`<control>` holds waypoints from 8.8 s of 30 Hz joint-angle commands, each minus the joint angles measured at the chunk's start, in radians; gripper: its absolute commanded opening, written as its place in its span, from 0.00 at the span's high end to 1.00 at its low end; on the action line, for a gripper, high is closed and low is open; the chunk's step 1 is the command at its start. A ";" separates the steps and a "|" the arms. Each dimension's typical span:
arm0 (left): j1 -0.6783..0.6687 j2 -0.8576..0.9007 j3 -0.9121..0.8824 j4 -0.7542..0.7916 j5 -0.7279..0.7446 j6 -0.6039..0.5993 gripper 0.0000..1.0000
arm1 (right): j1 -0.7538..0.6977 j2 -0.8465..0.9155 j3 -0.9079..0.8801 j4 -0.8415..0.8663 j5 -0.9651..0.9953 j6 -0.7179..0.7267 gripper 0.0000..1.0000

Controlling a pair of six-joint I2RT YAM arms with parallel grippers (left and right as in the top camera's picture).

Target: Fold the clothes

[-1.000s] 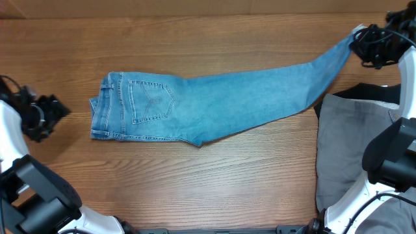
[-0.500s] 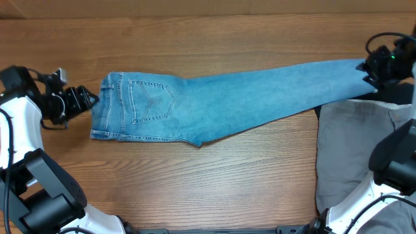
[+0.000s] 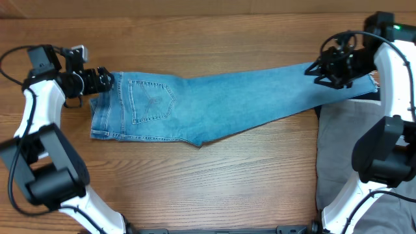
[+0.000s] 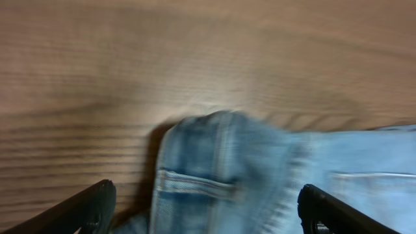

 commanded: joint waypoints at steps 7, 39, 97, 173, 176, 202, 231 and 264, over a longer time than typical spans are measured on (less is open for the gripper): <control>0.006 0.132 0.015 0.044 0.129 0.028 0.34 | 0.120 -0.023 0.011 0.008 -0.014 -0.022 0.56; 0.065 0.130 0.333 -0.787 -0.458 -0.209 0.95 | 0.123 -0.018 -0.607 0.543 0.223 0.253 0.59; 0.381 0.016 0.111 -0.850 -0.274 -0.219 0.96 | 0.270 0.083 -0.443 0.521 0.228 0.384 0.75; 0.293 0.195 0.189 -0.735 0.328 0.152 0.90 | 0.270 0.083 -0.443 0.469 0.228 0.409 0.74; 0.305 0.187 0.194 -0.753 0.326 0.150 0.96 | 0.270 0.083 -0.443 0.468 0.228 0.409 0.74; 0.378 0.053 0.199 -0.597 0.111 0.037 0.39 | 0.270 0.083 -0.443 0.469 0.228 0.410 0.74; 0.473 0.179 0.211 -0.694 0.377 0.337 0.48 | 0.270 0.083 -0.443 0.453 0.228 0.409 0.74; 0.323 0.253 0.201 -0.629 0.177 0.335 0.36 | 0.269 0.083 -0.443 0.453 0.228 0.410 0.73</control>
